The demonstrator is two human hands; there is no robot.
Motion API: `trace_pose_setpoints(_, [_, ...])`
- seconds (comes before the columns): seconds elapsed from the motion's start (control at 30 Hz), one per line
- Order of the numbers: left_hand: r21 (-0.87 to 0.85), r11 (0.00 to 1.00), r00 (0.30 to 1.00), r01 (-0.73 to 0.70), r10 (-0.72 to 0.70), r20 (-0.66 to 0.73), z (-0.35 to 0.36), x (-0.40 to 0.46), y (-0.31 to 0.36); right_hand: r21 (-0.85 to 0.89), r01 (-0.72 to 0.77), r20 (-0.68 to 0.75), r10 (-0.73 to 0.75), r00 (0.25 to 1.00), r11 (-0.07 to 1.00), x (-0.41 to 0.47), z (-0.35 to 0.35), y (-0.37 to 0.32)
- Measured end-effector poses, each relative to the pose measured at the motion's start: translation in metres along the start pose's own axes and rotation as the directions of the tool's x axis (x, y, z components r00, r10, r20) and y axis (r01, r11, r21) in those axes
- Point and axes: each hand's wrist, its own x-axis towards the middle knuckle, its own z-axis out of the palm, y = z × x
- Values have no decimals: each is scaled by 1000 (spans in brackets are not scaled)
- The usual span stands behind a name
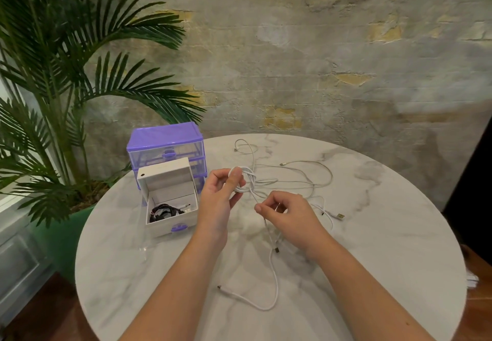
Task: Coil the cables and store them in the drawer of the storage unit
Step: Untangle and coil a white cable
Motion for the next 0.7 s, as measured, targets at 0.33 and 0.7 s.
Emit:
trace_pose_setpoints(0.33, [-19, 978, 954, 206, -197, 227, 4, -1, 0, 341, -47, 11, 46, 999, 939, 1, -6, -9])
trace_pose_setpoints(0.7, [122, 978, 963, 172, -192, 186, 5, -3, 0, 297, -102, -6, 109, 994, 949, 4, -4, -4])
